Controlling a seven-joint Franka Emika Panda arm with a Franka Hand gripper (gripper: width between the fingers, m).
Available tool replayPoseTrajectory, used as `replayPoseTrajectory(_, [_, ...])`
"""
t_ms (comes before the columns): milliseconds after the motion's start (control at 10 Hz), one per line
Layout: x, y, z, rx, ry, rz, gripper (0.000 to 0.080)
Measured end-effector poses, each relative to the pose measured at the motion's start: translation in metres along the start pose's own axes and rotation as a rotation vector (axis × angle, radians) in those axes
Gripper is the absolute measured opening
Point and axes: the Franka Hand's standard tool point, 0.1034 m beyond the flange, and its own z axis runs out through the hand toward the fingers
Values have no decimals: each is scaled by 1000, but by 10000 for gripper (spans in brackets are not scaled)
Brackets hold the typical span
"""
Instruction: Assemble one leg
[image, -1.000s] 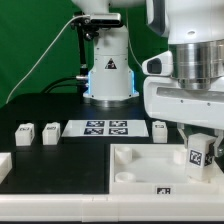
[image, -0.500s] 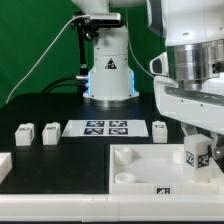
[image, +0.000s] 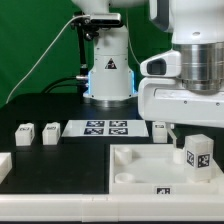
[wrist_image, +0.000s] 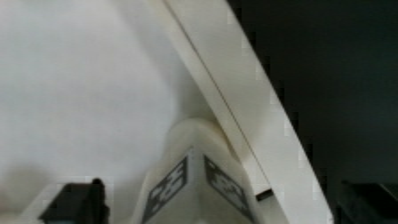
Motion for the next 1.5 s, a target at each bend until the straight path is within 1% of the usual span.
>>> replayPoseTrajectory(100, [0, 1, 1, -6, -2, -108, 648])
replayPoseTrajectory(200, [2, 4, 0, -25, -4, -289, 649])
replayPoseTrajectory(300, [3, 5, -1, -44, 5, -412, 649])
replayPoseTrajectory(400, [3, 5, -2, -57, 8, -507, 649])
replayPoseTrajectory(500, [4, 6, -2, -60, 9, -626, 649])
replayPoseTrajectory(800, [4, 6, -1, -59, 7, -641, 640])
replayPoseTrajectory(900, [4, 6, -1, -59, 7, -641, 476])
replayPoseTrajectory(1000, [4, 6, -1, -59, 7, -641, 476])
replayPoseTrajectory(1100, [4, 7, -1, -60, 7, -640, 286])
replayPoseTrajectory(1400, [4, 6, -1, -58, 14, -560, 291])
replayPoseTrajectory(1500, [4, 6, 0, -54, 30, -444, 291])
